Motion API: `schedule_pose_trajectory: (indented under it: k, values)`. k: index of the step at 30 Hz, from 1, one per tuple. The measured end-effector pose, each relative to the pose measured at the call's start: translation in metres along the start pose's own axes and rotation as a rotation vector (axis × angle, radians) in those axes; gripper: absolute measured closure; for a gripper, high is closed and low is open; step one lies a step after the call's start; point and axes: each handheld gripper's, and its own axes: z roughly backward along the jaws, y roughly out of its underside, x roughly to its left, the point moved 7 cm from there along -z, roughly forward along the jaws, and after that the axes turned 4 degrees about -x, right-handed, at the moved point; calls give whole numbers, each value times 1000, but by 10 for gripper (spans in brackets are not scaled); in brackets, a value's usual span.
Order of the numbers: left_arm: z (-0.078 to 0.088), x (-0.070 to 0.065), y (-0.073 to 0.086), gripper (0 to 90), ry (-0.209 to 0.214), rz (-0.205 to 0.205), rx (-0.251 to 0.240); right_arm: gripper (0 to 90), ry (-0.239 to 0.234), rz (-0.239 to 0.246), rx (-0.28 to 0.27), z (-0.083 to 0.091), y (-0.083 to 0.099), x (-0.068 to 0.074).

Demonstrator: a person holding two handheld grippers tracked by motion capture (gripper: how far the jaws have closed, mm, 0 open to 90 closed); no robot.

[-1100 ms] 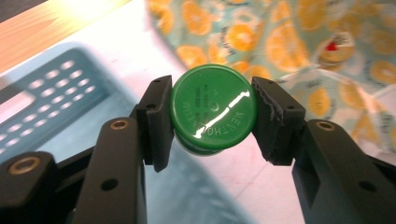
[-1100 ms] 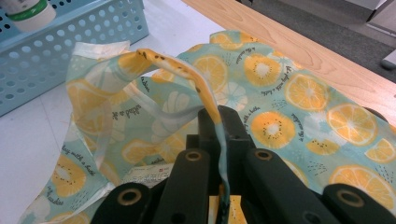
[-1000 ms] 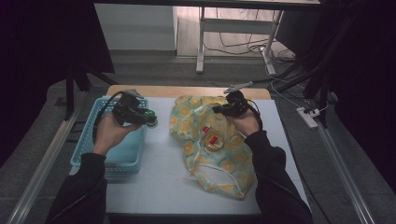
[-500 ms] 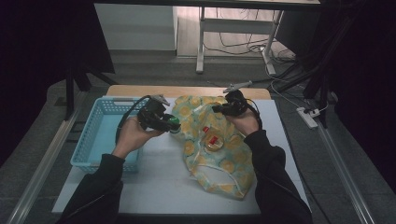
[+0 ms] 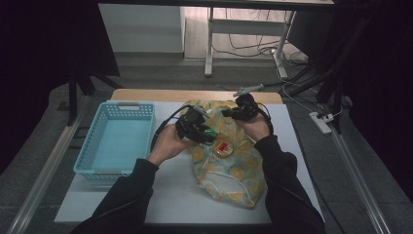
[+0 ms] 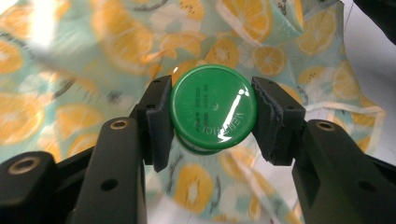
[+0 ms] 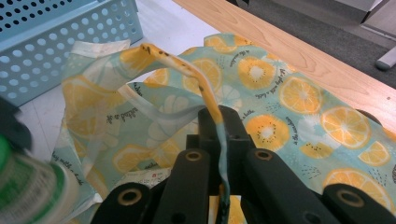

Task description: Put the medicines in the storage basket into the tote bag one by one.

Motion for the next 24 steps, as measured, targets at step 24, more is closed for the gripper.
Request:
schedule_pose_trajectory:
  k: [24]
  values:
    - [-55, 47, 1, 517, -177, 54, 52, 900, 1, 3, 2, -2, 2, 0]
